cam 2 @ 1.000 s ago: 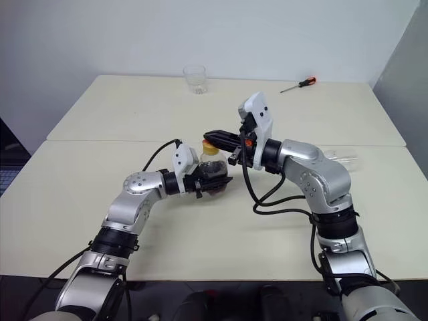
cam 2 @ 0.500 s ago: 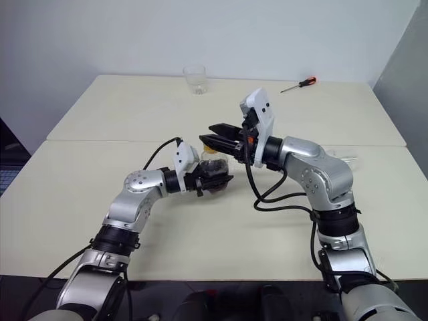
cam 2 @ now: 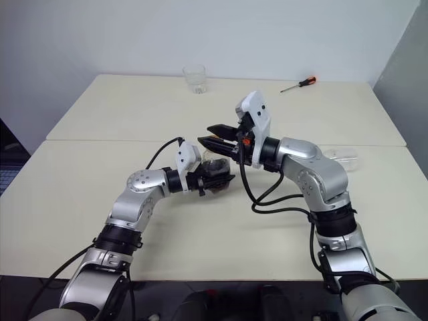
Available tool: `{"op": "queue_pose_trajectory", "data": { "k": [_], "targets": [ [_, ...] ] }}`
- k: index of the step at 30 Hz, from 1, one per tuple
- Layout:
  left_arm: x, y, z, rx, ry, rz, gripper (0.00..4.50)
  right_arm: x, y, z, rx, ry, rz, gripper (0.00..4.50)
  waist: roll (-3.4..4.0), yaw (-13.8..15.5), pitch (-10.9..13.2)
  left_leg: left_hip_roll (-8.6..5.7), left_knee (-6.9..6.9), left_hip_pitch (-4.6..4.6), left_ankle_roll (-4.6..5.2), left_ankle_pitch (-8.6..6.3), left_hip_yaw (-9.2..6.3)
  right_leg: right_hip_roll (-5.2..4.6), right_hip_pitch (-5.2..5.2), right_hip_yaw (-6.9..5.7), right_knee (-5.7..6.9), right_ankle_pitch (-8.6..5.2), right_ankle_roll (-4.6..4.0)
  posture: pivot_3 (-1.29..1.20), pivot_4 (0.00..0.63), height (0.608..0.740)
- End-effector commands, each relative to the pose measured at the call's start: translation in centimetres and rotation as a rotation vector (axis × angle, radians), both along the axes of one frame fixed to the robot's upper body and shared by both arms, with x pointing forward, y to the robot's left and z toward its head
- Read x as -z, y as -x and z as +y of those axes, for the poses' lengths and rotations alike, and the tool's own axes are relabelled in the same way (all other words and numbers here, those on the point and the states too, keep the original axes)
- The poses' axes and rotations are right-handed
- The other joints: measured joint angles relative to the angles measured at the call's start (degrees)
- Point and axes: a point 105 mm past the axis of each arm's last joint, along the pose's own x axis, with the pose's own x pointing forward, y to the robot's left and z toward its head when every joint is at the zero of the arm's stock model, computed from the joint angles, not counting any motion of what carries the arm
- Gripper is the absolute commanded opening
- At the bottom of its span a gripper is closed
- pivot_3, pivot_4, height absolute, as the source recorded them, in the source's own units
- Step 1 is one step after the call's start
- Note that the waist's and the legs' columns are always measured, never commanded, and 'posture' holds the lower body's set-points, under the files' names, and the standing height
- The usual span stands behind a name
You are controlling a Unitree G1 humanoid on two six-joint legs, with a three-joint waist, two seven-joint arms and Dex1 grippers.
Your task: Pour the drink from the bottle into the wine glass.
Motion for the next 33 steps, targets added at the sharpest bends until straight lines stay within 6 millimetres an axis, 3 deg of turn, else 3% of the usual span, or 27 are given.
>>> {"op": "queue_pose_trajectory", "data": {
  "k": [1,5,16,20,26,33],
  "targets": [
    [-2.47,-0.06,-0.41,0.021,0.019,-0.092,2.21,-0.95,0.15,0.17,-0.01,-0.021,-0.036,2.89,0.0,0.0,0.0,0.0,0.0,0.0,0.0,0.0,0.0,0.0,0.0,0.0,0.0,0.0,0.0,0.0,0.15,0.74],
    [-2.52,-0.07,-0.42,0.021,0.019,-0.093,2.21,-0.97,0.1,0.21,-0.009,-0.022,-0.038,4.21,0.01,0.0,0.01,0.0,0.0,-0.02,0.0,0.0,-0.01,0.0,-0.01,-0.01,0.0,0.0,0.0,0.0,0.15,0.74],
    [-2.54,-0.03,-0.51,0.025,0.019,-0.095,2.21,-0.99,-0.15,0.21,-0.006,-0.042,-0.017,4.21,0.02,0.0,0.01,0.0,0.0,-0.05,0.0,0.0,-0.04,0.0,-0.02,-0.03,-0.01,0.0,0.0,0.0,0.15,0.74],
    [-2.64,-0.08,-0.58,0.026,0.02,-0.097,2.21,-1.01,-0.01,0.23,-0.015,-0.051,-0.011,3.29,0.02,0.0,0.02,0.0,0.0,-0.08,0.0,0.0,-0.06,0.0,-0.04,-0.04,-0.02,0.0,0.0,0.0,0.15,0.74],
    [-2.63,-0.08,-0.55,0.027,0.019,-0.098,2.21,-1.04,-0.03,0.2,-0.016,-0.053,-0.008,1.3,0.03,0.0,0.02,-0.01,0.01,-0.09,0.0,0.0,-0.07,0.0,-0.04,-0.05,-0.02,0.0,0.0,0.0,0.15,0.74],
    [-2.71,0.46,-0.83,0.041,0.032,-0.098,2.21,-1.07,0.61,0.41,-0.055,-0.023,-0.061,1.27,0.04,0.01,0.03,-0.01,0.01,-0.1,0.0,0.0,-0.07,0.0,-0.05,-0.05,-0.02,0.0,0.0,0.0,0.15,0.74]
  ]
}}
